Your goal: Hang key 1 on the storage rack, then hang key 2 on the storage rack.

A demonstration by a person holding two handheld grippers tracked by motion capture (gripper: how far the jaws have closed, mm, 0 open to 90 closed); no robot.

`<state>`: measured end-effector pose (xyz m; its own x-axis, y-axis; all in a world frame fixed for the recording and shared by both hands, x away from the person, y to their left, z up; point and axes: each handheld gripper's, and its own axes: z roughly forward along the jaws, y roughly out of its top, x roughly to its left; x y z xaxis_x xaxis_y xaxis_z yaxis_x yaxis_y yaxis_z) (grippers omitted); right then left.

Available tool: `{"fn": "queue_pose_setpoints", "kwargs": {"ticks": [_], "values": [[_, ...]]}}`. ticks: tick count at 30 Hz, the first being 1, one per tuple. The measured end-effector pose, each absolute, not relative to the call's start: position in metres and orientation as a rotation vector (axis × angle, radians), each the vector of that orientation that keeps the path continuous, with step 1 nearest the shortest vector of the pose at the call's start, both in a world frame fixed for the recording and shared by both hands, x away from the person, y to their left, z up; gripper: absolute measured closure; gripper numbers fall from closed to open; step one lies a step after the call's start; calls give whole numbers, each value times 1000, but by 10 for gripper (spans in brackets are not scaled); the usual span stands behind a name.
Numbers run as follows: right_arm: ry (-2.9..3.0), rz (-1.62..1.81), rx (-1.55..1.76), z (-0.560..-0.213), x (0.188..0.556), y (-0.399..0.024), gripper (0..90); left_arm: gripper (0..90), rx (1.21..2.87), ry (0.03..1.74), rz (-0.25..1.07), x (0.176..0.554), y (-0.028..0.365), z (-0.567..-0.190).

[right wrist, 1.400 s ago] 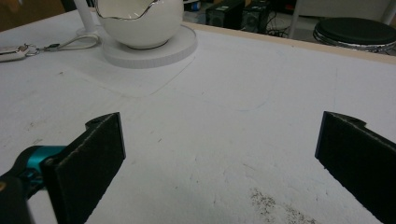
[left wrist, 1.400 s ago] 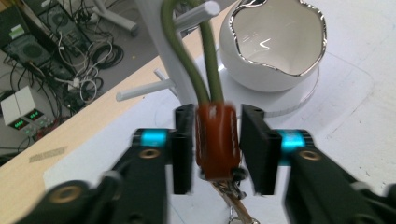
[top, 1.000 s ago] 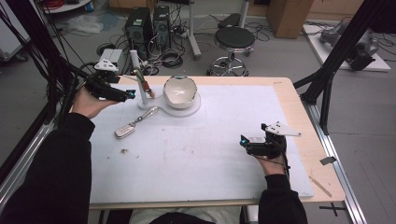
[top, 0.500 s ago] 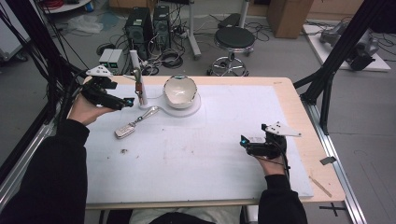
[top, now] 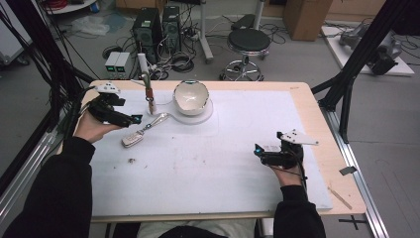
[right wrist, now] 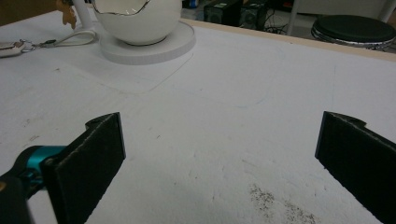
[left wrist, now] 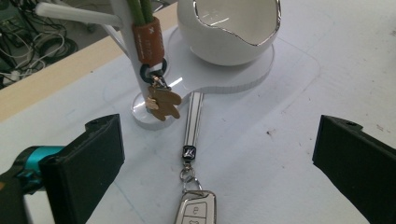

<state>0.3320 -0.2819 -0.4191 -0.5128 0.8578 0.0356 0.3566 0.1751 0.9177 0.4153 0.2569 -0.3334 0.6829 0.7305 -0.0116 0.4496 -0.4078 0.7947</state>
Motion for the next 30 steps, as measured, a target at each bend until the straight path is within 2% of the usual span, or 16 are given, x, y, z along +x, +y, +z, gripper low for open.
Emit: {"fn": "queue_pose_setpoints", "kwargs": {"ticks": [30], "values": [[1960,1306,1135,-420,331,-284,6,27,2160,877,345,438,231,-370]]}}
